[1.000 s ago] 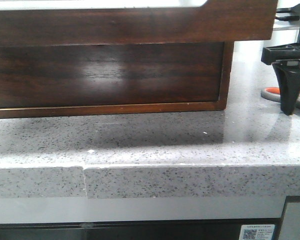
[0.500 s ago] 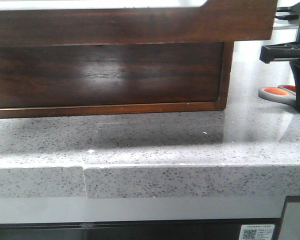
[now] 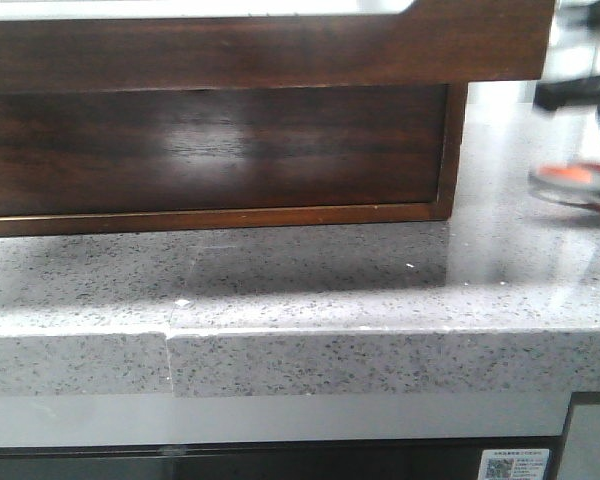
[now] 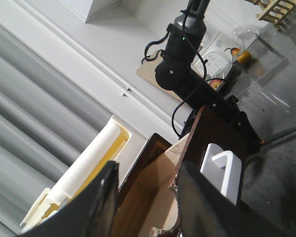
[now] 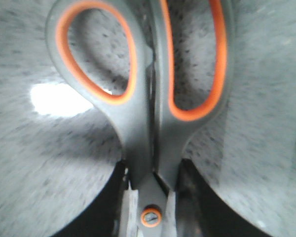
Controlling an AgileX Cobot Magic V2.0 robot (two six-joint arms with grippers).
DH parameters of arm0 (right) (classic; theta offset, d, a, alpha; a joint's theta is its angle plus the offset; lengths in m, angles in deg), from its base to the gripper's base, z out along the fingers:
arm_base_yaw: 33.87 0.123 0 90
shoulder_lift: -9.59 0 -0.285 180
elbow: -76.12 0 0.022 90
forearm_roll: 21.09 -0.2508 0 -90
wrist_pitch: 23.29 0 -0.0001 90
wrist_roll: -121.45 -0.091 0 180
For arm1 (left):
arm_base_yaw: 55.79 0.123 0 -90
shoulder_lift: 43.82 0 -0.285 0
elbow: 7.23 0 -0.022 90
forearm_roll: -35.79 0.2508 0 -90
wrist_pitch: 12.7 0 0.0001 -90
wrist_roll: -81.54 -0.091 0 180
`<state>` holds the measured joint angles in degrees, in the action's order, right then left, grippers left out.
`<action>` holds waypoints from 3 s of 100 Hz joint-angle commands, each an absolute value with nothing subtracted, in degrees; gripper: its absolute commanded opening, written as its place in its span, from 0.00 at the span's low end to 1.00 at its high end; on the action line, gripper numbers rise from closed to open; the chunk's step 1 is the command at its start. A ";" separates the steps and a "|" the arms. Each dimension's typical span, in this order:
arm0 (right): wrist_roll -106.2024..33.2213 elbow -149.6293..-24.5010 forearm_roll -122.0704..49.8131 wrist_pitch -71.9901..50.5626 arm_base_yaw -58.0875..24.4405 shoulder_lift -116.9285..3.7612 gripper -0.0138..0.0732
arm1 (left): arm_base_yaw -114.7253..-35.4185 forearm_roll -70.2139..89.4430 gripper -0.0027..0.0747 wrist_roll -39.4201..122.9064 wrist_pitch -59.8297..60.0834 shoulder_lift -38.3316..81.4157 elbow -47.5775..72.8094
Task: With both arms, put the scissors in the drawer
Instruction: 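Lift the scissors and carry them over the open drawer with the right gripper, then lower the scissors into the drawer and open the right gripper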
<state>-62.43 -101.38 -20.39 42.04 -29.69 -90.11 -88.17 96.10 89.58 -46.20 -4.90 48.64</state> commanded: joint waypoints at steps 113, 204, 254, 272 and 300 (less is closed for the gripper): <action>-12.58 -108.59 -56.49 25.71 -24.64 -55.94 0.09 | -88.49 93.23 0.39 90.34 -47.89 -4.72 47.06; -9.73 -108.59 -33.17 16.02 3.10 -71.15 0.09 | -88.49 93.23 0.39 90.34 -46.12 -4.72 47.06; -2.84 -108.59 -31.82 15.28 5.77 -74.09 0.09 | -88.49 93.23 0.39 90.34 -45.78 -4.72 47.06; -2.84 -108.59 -28.26 14.92 5.77 -76.07 0.09 | -88.49 93.23 0.39 90.34 -45.24 -4.72 47.06; -2.84 -108.59 -27.26 13.43 5.77 -77.35 0.09 | -88.49 93.23 0.39 90.34 -45.25 -4.72 47.06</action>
